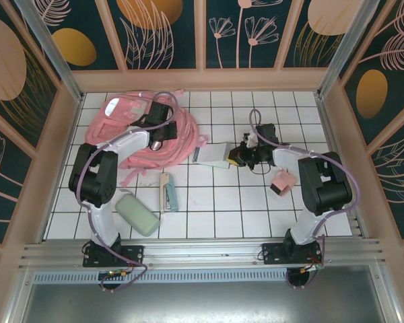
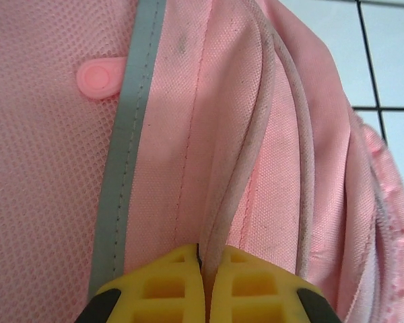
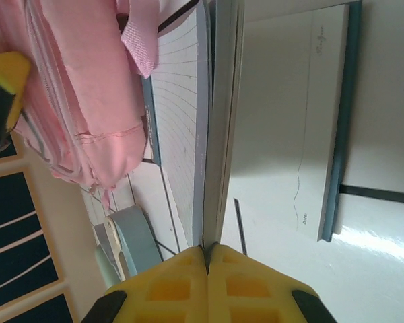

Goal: Pack the student bag

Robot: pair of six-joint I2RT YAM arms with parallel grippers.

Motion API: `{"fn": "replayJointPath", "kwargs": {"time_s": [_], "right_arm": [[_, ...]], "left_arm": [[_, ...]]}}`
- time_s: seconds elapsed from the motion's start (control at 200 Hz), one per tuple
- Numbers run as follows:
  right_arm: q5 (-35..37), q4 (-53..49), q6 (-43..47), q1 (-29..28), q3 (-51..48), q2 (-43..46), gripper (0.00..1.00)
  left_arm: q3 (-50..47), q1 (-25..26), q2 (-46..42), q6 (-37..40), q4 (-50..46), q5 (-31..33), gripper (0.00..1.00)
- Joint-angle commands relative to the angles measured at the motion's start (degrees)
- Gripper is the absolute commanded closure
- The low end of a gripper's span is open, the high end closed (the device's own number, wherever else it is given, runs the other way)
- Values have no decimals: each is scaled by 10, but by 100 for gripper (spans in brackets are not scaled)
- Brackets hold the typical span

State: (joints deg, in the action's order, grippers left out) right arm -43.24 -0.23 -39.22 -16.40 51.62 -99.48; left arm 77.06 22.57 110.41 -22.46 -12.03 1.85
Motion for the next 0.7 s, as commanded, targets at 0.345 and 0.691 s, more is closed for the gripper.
{"fn": "replayJointPath", "kwargs": {"time_s": [0.345,0.691], "right_arm": [[-31,158,-80,-25,39,-114,91],[-51,239,-123,-28,34,-140,62]], "left_arm": [[53,58,110,44,-63,-36,100],[42,59,109,34,-51,-67,100]]}}
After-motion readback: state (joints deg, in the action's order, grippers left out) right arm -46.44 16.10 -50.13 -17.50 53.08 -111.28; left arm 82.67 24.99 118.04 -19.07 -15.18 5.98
